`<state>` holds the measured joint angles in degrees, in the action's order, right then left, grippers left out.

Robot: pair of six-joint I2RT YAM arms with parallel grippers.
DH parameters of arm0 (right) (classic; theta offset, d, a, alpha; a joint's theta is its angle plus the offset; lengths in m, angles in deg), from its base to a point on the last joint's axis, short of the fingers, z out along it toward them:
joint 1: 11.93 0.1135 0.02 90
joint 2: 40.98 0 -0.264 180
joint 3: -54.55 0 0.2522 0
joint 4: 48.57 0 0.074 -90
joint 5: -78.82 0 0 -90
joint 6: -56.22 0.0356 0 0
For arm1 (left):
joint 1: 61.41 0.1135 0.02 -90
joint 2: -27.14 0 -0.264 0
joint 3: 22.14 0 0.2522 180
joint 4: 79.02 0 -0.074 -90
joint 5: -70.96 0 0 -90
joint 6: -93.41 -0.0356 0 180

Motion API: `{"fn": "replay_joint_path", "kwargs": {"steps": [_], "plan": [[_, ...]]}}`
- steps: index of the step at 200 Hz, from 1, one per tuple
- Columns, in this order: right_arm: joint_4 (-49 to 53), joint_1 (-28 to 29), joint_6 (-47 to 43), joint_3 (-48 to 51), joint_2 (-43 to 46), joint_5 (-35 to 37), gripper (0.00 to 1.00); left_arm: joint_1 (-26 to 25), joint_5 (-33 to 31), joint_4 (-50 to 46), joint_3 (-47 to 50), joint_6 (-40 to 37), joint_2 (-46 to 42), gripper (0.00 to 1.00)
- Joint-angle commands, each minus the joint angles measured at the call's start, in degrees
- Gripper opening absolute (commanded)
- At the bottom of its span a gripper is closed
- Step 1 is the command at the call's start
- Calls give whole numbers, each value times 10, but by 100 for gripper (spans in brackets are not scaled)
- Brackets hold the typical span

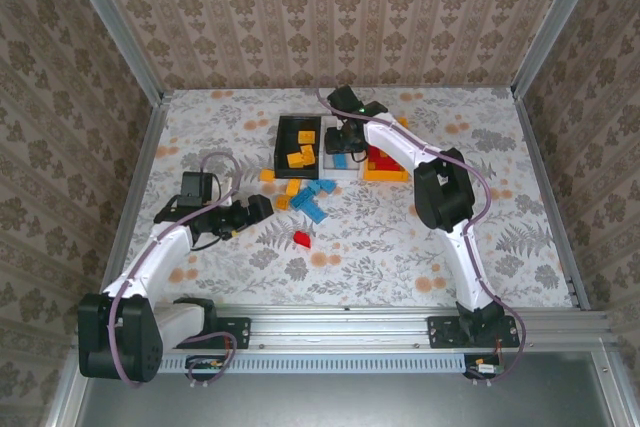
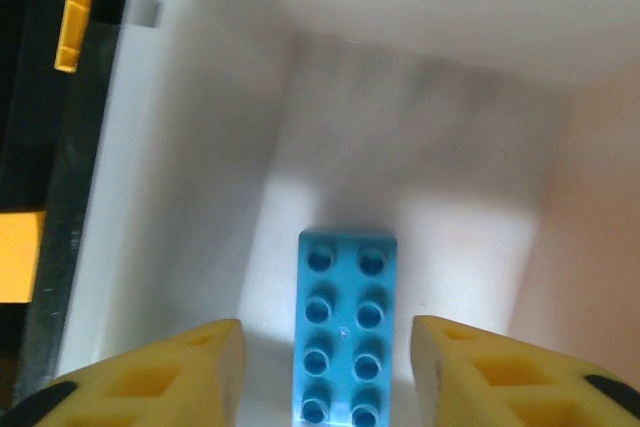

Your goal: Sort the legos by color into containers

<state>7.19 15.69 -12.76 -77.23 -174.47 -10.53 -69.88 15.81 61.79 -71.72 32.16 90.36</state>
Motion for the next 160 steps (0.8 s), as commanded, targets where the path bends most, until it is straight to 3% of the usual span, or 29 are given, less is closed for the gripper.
{"fn": "replay_joint_path", "kwargs": {"steps": [1, 38, 92, 124, 160], "plan": [[20, -5, -1, -9, 5, 1, 54, 5, 15, -1, -12, -9, -4, 100], [-14, 3, -1, 62, 65, -16, 57, 3, 39, 20, -2, -5, -13, 100], [-111, 67, -4, 297, 215, -60, 72, 2, -6, 61, 33, -1, -76, 100], [-110, 110, -14, 351, 225, -62, 73, 4, -34, 68, 49, -19, -108, 100], [-111, 130, -28, 348, 195, -58, 73, 5, -41, 68, 55, -30, -120, 100]]}}
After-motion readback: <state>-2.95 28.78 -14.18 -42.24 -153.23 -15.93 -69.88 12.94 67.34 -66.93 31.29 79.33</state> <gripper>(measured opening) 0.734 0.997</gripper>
